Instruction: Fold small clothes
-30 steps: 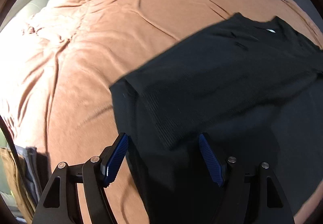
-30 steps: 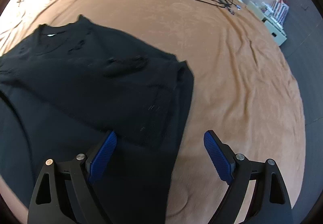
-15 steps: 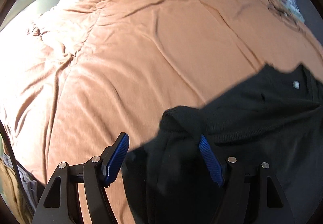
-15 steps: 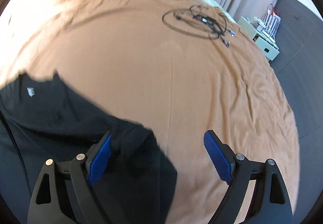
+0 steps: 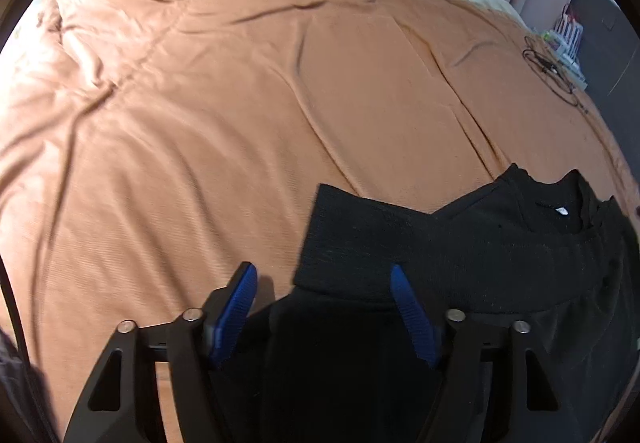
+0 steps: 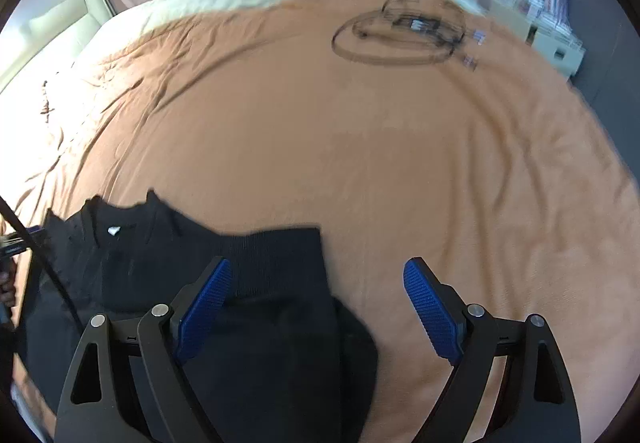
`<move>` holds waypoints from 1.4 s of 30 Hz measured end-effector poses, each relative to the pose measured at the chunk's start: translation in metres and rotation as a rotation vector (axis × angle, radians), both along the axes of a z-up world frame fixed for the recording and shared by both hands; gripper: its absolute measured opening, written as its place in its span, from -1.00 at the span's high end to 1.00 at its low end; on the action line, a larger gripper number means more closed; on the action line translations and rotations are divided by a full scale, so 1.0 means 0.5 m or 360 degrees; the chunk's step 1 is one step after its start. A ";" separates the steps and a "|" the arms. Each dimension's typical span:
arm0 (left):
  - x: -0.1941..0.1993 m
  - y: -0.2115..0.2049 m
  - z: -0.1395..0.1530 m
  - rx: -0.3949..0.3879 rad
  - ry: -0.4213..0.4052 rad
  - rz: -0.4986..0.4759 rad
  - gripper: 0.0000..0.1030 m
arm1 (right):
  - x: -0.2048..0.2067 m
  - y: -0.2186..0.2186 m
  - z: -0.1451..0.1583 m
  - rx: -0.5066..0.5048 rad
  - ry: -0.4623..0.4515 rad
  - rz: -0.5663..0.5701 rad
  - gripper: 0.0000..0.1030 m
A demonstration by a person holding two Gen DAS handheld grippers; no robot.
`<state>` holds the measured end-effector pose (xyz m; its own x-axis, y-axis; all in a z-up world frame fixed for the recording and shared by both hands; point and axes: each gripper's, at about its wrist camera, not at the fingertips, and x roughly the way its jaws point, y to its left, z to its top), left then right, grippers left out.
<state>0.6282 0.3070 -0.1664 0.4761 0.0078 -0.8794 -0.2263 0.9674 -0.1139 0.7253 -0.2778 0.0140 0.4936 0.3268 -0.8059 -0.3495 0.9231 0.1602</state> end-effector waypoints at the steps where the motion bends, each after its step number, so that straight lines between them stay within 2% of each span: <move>1: 0.004 0.000 -0.006 -0.0020 0.0004 -0.0003 -0.02 | 0.015 -0.004 -0.008 0.0015 0.0026 0.0010 -0.69; 3: 0.012 0.002 -0.011 -0.0059 -0.0007 -0.0003 0.28 | 0.055 -0.007 -0.019 0.0030 0.0065 0.0025 -0.62; 4: 0.015 0.003 -0.008 -0.0035 -0.0023 0.0013 0.55 | 0.086 0.001 -0.019 0.0035 0.0082 0.0029 -0.54; 5: 0.015 0.004 -0.002 0.0002 -0.0032 0.0024 0.73 | 0.096 0.002 -0.022 0.0045 0.0094 0.0030 -0.50; 7: 0.011 0.006 0.011 0.0006 -0.0067 0.0013 0.79 | 0.115 0.003 -0.025 0.0076 0.0087 0.0030 -0.42; 10: 0.003 0.002 0.029 0.0069 -0.0106 -0.0013 0.81 | 0.113 -0.008 -0.016 0.0185 0.0073 0.0050 -0.41; 13: -0.012 0.006 0.045 0.0103 -0.0146 0.0021 0.82 | 0.113 -0.014 -0.035 0.0185 0.0111 0.0053 -0.41; 16: -0.017 0.016 0.052 0.0080 -0.0166 0.0046 0.82 | 0.114 -0.007 -0.063 0.0190 0.0174 0.0050 -0.38; 17: -0.020 0.014 0.052 0.0091 -0.0159 0.0042 0.82 | 0.117 -0.003 -0.071 0.0201 0.0181 0.0058 -0.24; 18: -0.020 0.013 0.053 0.0105 -0.0155 0.0037 0.82 | 0.118 0.000 -0.075 0.0206 0.0186 0.0064 0.33; 19: -0.022 0.011 0.056 0.0129 -0.0153 0.0035 0.82 | 0.118 0.005 -0.075 0.0182 0.0176 0.0047 0.63; 20: -0.024 0.012 0.059 0.0132 -0.0157 0.0036 0.82 | 0.116 0.006 -0.069 0.0136 0.0129 0.0023 0.73; 21: -0.029 0.014 0.064 0.0131 -0.0169 0.0041 0.82 | 0.112 0.009 -0.059 0.0119 0.0091 0.0020 0.91; 26: -0.046 0.024 0.098 0.0151 -0.0250 0.0078 0.82 | 0.069 0.008 0.021 0.0162 -0.0142 0.0056 0.94; 29: -0.047 0.037 0.104 0.0166 -0.0260 0.0109 0.82 | 0.059 0.003 0.041 0.0168 -0.0233 0.0006 0.94; 33: -0.030 0.048 0.080 0.0166 -0.0215 0.0173 0.82 | 0.062 0.026 0.013 0.0117 -0.0246 -0.0059 0.94; 34: -0.025 0.047 0.071 0.0161 -0.0194 0.0178 0.81 | 0.072 0.041 -0.002 0.0090 -0.0219 -0.0066 0.94; 37: -0.002 0.041 0.022 0.0141 0.0006 0.0156 0.79 | 0.099 0.081 -0.053 -0.0081 -0.0080 -0.0113 0.91; 38: -0.006 0.039 0.018 0.0136 0.0013 0.0155 0.77 | 0.099 0.084 -0.063 -0.0078 -0.0051 -0.0113 0.90; 39: -0.013 0.037 0.019 0.0117 0.0005 0.0146 0.67 | 0.093 0.083 -0.061 -0.0061 -0.0059 -0.0109 0.87; 41: -0.029 0.039 0.026 0.0072 -0.0014 0.0122 0.35 | 0.082 0.076 -0.048 -0.0031 -0.0085 -0.0110 0.56; 42: -0.038 0.041 0.032 0.0057 -0.0023 0.0118 0.12 | 0.073 0.067 -0.042 -0.0004 -0.0092 -0.0107 0.00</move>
<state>0.6090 0.3277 -0.1504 0.4859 0.0746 -0.8708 -0.2958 0.9516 -0.0835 0.7618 -0.2444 -0.0069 0.5601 0.2893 -0.7763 -0.2956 0.9451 0.1390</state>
